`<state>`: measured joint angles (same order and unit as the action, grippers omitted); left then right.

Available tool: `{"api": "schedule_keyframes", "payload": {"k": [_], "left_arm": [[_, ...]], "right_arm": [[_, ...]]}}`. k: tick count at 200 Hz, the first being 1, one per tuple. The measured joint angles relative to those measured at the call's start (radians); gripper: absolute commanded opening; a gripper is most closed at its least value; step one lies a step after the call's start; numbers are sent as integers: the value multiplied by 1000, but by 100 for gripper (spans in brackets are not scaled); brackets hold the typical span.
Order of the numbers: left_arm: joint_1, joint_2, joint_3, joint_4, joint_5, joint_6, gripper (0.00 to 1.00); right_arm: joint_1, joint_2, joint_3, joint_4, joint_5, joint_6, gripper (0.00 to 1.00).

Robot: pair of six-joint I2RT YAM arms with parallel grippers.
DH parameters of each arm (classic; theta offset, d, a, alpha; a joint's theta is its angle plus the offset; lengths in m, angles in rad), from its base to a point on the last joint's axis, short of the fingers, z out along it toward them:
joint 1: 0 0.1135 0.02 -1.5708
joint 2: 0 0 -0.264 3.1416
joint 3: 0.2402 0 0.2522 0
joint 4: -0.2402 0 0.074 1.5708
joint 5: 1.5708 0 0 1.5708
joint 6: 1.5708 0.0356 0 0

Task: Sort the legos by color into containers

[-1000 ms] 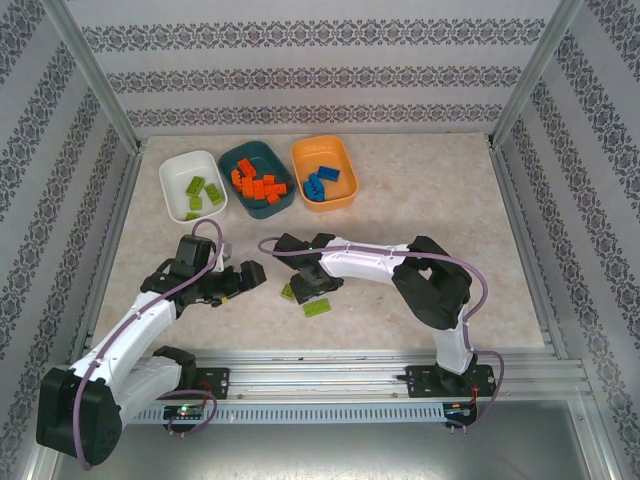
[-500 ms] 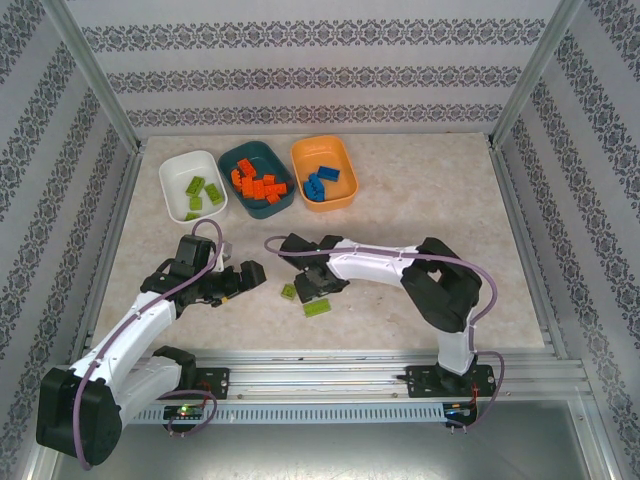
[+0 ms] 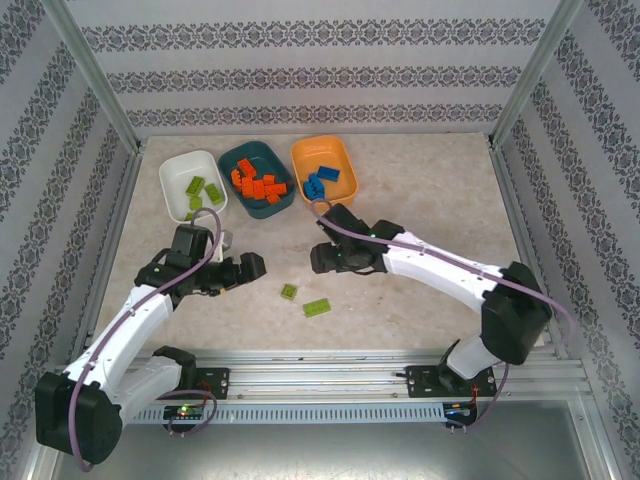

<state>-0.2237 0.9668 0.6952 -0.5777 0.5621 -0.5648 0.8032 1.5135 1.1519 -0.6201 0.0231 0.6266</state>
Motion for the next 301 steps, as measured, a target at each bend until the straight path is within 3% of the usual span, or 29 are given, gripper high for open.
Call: {"api": "schedule_keyframes", "payload": {"k": [24,58,104,184,223,301], "left_arm": [[5,31,89,-24,10,77,100],[8,63,135,-25,37,161,100],[10,106,257,-48,61,226,100],[10,367,550,-50,34,296,100],[10,494,537,53,25,323,100],[10,510,377,310,68,323,100]], "right_arm": [[-66,-95,-17,2,-45,6,64],[-233,-210,-17,31,-161,32,64],[-364,-193,52,43,-300,60,64],[-402,106,348,50,-372,56,64],[-402,292,512,55,-389,56,63],[-422,650,836,101,-436,55,63]]}}
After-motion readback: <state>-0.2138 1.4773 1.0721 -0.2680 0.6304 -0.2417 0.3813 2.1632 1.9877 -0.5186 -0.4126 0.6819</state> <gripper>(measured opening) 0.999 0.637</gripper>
